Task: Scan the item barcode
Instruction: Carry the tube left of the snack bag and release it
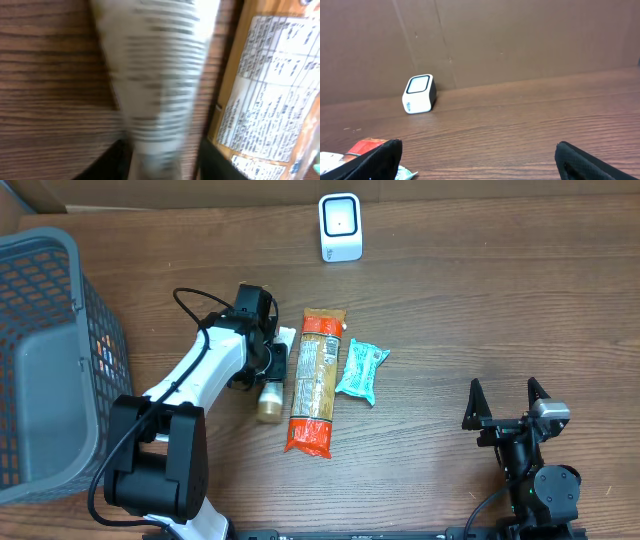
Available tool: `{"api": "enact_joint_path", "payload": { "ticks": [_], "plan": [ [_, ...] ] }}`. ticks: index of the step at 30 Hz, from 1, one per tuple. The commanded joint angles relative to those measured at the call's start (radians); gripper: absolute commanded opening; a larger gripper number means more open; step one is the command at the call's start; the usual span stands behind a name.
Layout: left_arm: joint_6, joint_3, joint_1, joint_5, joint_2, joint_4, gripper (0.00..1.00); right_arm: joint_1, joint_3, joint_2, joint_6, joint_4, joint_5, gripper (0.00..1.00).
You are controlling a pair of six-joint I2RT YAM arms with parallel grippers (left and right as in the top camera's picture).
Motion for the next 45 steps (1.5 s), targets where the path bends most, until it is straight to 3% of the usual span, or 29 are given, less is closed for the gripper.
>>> {"api": "enact_joint_path", "payload": {
  "ticks": [1, 3, 6, 8, 16, 25, 32, 37, 42, 45],
  "plan": [
    [0.012, -0.007, -0.007, 0.025, -0.019, 0.011, 0.47, 0.002, -0.011, -0.010, -0.004, 0.005, 0.003, 1.00],
    [0.012, -0.007, -0.006, 0.029, -0.019, 0.017, 0.57, 0.001, -0.011, -0.010, -0.004, 0.005, 0.003, 1.00],
    [0.011, -0.006, -0.006, 0.045, -0.019, 0.017, 0.83, 0.001, -0.011, -0.010, -0.004, 0.005, 0.003, 1.00],
    [0.009, 0.003, -0.006, 0.048, -0.021, 0.011, 0.92, 0.001, -0.011, -0.010, -0.004, 0.005, 0.003, 1.00],
    [0.021, 0.192, -0.006, 0.041, -0.047, -0.111, 0.91, 0.001, -0.011, -0.010, -0.004, 0.005, 0.003, 1.00],
    [0.063, 0.646, -0.001, 0.030, -0.081, -0.367, 0.90, 0.001, -0.011, -0.010, -0.004, 0.005, 0.003, 1.00],
    [0.062, 1.030, 0.056, -0.095, -0.114, -0.635, 0.93, 0.001, -0.011, -0.010, -0.004, 0.005, 0.003, 1.00],
    [0.060, 1.199, 0.163, -0.143, -0.165, -0.738, 1.00, 0.001, -0.011, -0.010, -0.004, 0.005, 0.003, 1.00],
    [-0.051, 1.219, 0.360, -0.135, -0.221, -0.796, 1.00, 0.001, -0.011, -0.010, -0.004, 0.005, 0.003, 1.00],
    [-0.052, 1.219, 0.488, -0.102, -0.227, -0.837, 1.00, 0.001, -0.011, -0.010, -0.004, 0.005, 0.003, 1.00]
  ]
}}
